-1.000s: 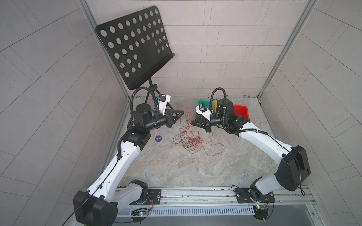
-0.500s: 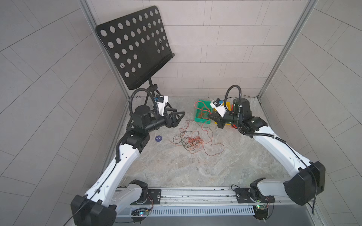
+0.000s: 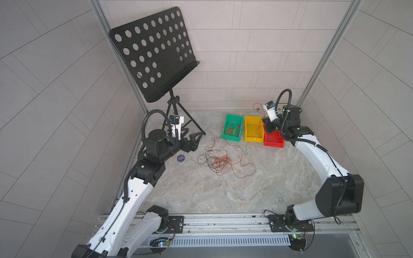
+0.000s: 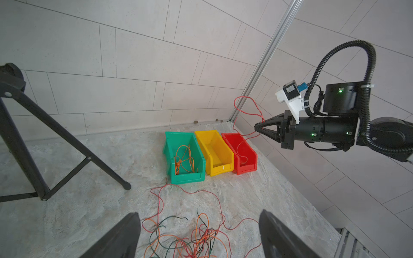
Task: Untangle and sort cables by color
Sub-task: Place the cable in the bin.
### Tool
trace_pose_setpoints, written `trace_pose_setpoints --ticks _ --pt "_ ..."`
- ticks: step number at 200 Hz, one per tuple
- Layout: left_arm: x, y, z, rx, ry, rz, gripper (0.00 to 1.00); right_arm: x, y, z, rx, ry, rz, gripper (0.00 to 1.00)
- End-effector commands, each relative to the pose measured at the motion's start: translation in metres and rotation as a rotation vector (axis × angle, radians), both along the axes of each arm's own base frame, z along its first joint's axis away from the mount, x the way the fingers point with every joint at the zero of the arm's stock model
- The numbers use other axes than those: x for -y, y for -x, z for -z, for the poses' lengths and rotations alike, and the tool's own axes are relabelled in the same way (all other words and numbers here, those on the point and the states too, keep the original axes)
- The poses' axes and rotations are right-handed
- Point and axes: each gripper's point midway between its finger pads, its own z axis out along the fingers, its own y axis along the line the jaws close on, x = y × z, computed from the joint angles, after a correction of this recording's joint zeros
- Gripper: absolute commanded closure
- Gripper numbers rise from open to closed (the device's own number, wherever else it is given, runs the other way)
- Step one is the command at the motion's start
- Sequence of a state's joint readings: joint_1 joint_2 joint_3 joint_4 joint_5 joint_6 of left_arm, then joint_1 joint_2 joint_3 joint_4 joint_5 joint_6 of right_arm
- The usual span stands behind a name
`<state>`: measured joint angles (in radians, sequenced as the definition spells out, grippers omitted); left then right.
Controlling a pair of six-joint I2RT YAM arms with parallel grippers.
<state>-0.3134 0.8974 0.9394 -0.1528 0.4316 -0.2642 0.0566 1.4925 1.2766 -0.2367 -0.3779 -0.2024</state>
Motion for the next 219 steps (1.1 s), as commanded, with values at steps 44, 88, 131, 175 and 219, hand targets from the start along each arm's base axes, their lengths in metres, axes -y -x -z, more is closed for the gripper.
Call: trace_pose_setpoints --ticks 44,88,131,175,219 --pt "-0.003 -0.002 0.002 0.028 -0.036 -0.007 0.10 -0.012 -0.049 0.016 0.024 0.035 -0.084 1.00" --pt "-0.001 -0.004 0.002 0.024 -0.031 0.003 0.10 -0.011 -0.061 0.044 -0.021 0.054 -0.093 1.00" --pt "0.000 -0.005 0.003 0.022 -0.033 0.006 0.10 -0.010 -0.069 0.060 -0.043 0.068 -0.090 1.00" --pt "0.002 -0.006 0.005 0.016 -0.032 0.012 0.10 -0.008 -0.049 0.081 -0.120 0.053 -0.078 1.00" --pt "0.001 -0.005 0.004 0.019 -0.030 0.013 0.10 -0.007 -0.035 0.099 -0.211 0.036 -0.062 1.00"
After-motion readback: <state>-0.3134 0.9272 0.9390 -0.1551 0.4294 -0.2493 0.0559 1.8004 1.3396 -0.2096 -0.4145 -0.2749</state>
